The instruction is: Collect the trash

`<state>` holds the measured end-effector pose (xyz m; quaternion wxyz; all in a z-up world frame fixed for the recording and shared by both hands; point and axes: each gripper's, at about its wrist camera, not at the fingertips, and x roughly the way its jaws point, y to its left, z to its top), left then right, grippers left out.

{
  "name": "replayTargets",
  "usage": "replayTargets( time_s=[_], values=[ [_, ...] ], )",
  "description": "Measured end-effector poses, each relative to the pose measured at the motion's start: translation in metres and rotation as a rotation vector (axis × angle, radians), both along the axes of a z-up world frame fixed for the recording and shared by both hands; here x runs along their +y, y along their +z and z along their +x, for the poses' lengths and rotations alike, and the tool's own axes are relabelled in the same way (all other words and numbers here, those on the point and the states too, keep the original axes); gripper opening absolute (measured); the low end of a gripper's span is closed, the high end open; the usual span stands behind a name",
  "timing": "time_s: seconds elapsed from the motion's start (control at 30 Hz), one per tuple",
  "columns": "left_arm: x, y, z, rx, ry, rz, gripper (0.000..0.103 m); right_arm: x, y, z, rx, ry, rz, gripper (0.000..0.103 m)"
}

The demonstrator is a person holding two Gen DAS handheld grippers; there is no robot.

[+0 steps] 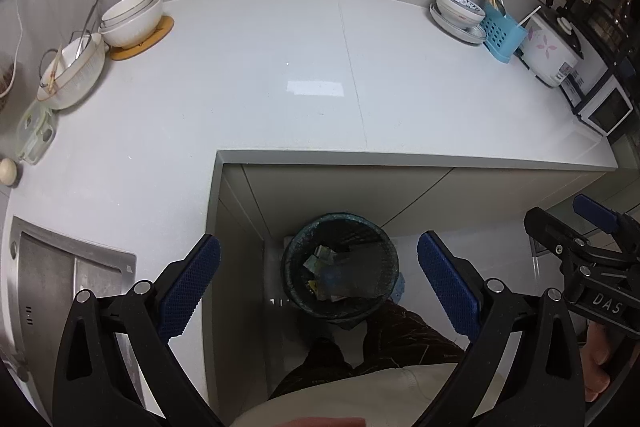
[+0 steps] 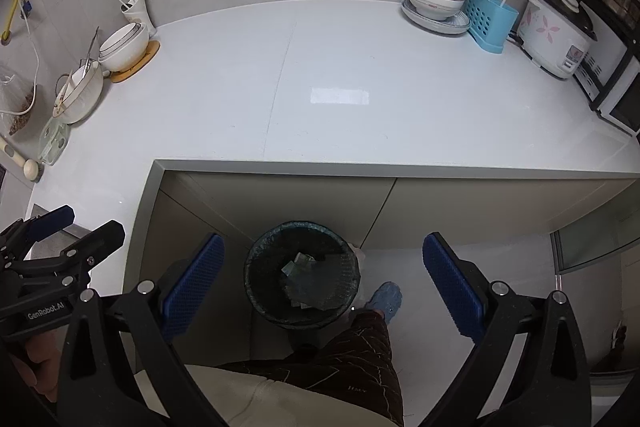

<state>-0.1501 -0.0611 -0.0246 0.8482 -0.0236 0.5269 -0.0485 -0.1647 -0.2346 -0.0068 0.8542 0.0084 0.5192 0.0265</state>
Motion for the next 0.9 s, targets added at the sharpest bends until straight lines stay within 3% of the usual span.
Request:
replayTargets(
  time_s=[0.9],
  values=[
    [-0.0009,-0.0061,0.0013,0.009,-0.012,-0.021,0.097,-0.0021,-0.0006,0.0002,0.005,-0.013,0.002,0.095]
  ],
)
